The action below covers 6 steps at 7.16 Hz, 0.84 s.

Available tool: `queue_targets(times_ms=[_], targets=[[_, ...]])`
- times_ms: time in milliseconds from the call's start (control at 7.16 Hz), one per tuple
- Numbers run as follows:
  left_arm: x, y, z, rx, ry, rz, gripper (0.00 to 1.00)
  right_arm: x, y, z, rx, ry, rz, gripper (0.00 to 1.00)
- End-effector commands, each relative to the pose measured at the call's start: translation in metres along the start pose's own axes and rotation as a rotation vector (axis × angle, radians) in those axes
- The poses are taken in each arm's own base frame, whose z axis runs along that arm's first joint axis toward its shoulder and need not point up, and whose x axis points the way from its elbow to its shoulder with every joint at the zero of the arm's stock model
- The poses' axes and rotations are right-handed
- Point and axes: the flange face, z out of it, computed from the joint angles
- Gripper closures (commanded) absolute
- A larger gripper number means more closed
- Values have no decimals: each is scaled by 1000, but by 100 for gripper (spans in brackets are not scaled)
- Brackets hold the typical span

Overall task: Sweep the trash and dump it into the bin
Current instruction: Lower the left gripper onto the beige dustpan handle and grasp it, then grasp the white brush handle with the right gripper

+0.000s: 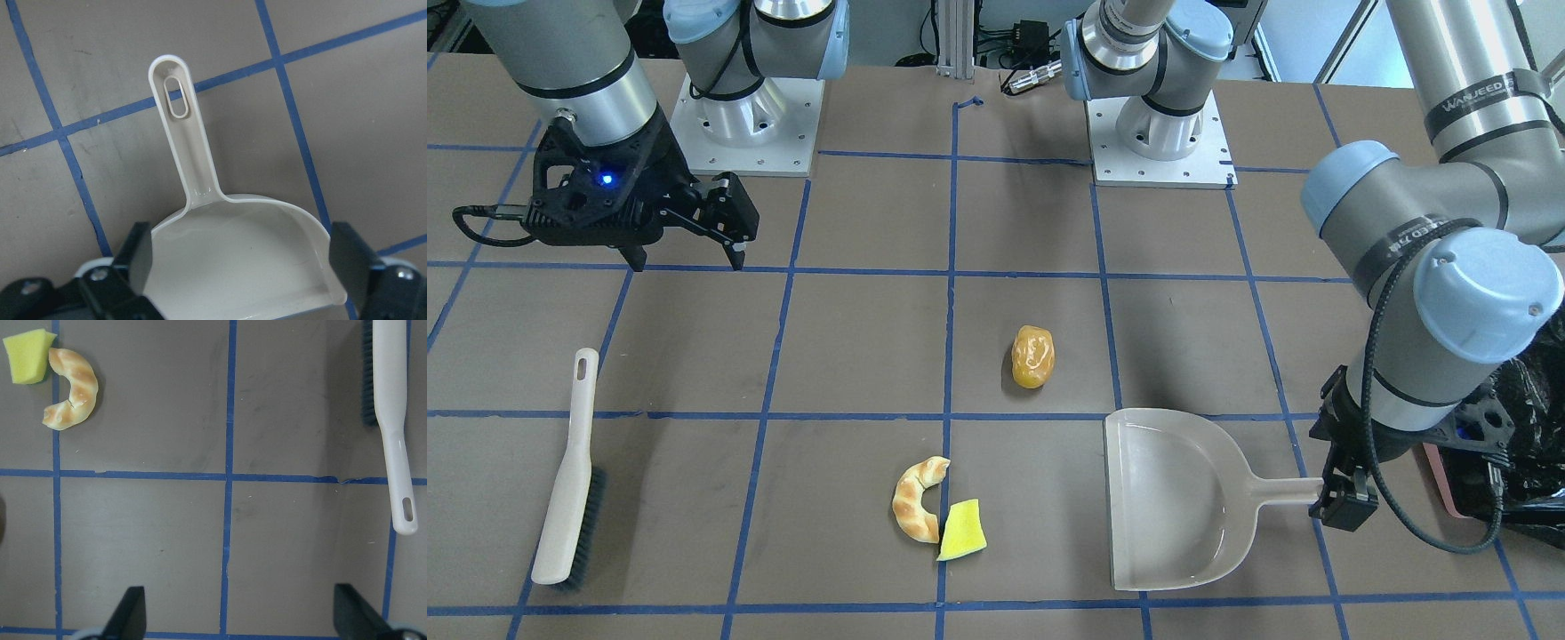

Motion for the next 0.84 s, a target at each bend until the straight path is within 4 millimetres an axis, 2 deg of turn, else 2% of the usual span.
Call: queue_targets(times_ms=[0,140,280,419,559,699], targets=[[5,-12,31,35,-45,-155,10,45,-3,7,-47,9,-18,0],[8,-16,49,57,-74,-208,10,86,-2,15,-86,0,-26,0],[7,-18,70,96,-125,-205,10,112,0,28,-92,-4,-84,0],[9,-18,80,94,-137,-210,15,128,0,44,-88,-1,-56,0],[16,-19,80,87,-126,-242,17,136,-13,78,-83,2,-46,0],[18,-20,77,86,-120,-260,12,148,-32,107,-84,43,-45,0]])
